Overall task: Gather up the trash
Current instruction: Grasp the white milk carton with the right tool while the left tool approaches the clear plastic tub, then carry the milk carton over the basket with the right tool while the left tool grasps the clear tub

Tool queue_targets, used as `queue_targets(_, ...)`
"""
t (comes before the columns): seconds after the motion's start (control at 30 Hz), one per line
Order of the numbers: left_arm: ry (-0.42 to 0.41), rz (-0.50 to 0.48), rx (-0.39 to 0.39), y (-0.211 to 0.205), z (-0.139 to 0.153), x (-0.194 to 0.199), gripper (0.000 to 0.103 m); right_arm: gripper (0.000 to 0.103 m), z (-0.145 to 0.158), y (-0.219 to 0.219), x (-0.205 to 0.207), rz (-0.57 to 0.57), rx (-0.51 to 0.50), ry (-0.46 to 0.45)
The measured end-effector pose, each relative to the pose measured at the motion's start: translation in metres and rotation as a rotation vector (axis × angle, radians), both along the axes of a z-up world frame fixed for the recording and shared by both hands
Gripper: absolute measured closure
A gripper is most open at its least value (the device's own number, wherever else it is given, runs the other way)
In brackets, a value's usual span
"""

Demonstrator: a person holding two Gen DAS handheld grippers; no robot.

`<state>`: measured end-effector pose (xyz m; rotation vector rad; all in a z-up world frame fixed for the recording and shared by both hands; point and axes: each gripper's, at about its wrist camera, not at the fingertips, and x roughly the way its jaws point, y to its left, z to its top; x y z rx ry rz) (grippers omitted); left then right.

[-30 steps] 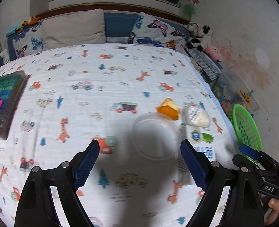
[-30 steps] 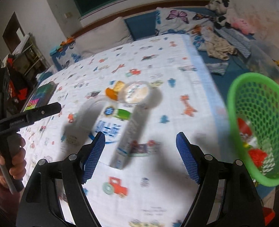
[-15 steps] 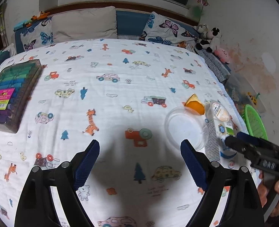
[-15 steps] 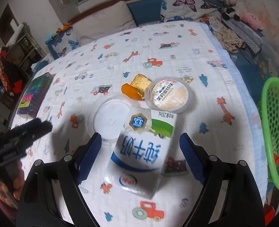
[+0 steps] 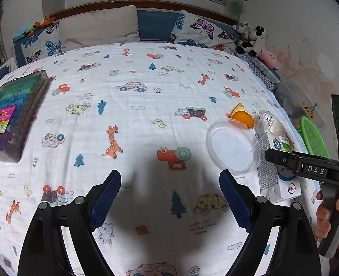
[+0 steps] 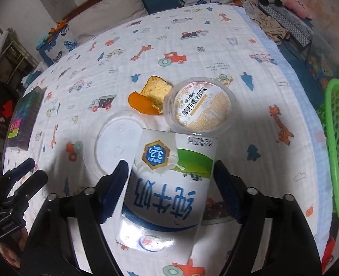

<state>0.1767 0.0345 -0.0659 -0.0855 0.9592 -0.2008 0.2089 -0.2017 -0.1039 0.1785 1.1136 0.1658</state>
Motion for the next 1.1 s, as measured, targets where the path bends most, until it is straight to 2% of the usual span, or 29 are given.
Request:
queue_targets(0.3, -0.025, -0.122, 0.054, -0.035, 0.000, 0.001, 0.018, 0.030, 0.010, -0.020, -0.015, 0.001, 0.019, -0.027)
queue_targets(0.5, -0.035, -0.217, 0.090, -0.064, -0.003, 0.007, 0.010, 0.031, 0.025, -0.039, -0.031, -0.005, 0.031, -0.076)
queue_targets(0.73, -0.020, -0.295, 0.132, -0.091, -0.015, 0.021, 0.009, 0.031, 0.042, -0.061, -0.055, -0.018, 0.041, -0.140)
queue_targets(0.93, -0.010, -0.327, 0.167, -0.104, -0.022, 0.033, 0.009, 0.031, 0.055, -0.072, -0.075, -0.028, 0.016, -0.208)
queue_targets(1.1, -0.032, -0.399, 0.187, -0.118, -0.023, 0.032, 0.008, 0.031, 0.061, -0.074, -0.085, -0.023, -0.041, -0.260)
